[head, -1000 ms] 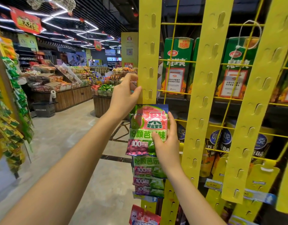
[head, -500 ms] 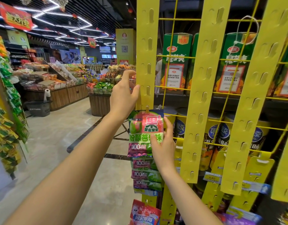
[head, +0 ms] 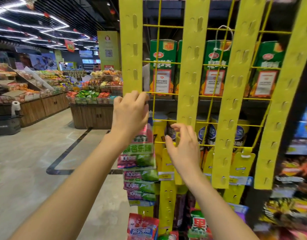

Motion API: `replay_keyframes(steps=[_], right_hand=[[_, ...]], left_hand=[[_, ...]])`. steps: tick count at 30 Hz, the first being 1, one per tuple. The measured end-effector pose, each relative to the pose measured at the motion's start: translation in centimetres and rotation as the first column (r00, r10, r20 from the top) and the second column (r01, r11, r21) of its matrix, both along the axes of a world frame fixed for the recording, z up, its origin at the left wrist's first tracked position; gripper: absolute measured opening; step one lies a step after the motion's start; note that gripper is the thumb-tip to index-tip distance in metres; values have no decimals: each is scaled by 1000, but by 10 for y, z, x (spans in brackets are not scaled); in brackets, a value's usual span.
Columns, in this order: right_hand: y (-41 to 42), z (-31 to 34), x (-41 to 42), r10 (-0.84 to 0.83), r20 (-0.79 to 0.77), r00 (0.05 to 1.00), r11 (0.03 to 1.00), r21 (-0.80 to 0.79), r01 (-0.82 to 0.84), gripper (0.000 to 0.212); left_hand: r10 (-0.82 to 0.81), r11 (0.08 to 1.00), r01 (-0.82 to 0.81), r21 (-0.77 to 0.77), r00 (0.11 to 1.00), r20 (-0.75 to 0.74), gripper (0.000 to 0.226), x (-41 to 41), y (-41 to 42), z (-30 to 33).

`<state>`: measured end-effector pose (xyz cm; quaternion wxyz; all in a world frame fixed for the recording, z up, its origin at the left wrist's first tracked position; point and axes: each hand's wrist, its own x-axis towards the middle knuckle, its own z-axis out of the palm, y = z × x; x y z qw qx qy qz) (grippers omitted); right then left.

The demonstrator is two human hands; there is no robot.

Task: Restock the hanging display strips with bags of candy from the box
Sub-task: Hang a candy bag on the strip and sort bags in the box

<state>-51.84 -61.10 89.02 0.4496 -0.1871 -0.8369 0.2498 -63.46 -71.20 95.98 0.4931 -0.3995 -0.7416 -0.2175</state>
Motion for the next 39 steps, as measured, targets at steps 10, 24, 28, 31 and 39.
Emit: replay_keyframes(steps=[10, 24, 28, 31, 39], right_hand=[[122, -4, 124, -439, 129, 889, 851, 378, 365, 24], [263, -97, 357, -628, 597, 500, 778, 492, 390, 29], [302, -127, 424, -620, 685, 383, 782, 499, 373, 35], [325, -151, 471, -551, 752, 362, 822, 414, 391, 35], [380, -222, 550, -360, 891, 276, 877, 223, 425, 37]], left_hand=[[-213, 953, 190, -238, 974, -74, 21, 92, 114, -54], [-427, 710, 481, -514, 875, 229, 24, 302, 285, -152], [-388, 587, 569, -575, 822, 417, 26, 365, 329, -187], [-312, 514, 558, -652, 829, 464, 34, 406, 358, -210], [-188, 341, 584, -736, 810, 556, 35, 476, 414, -283]])
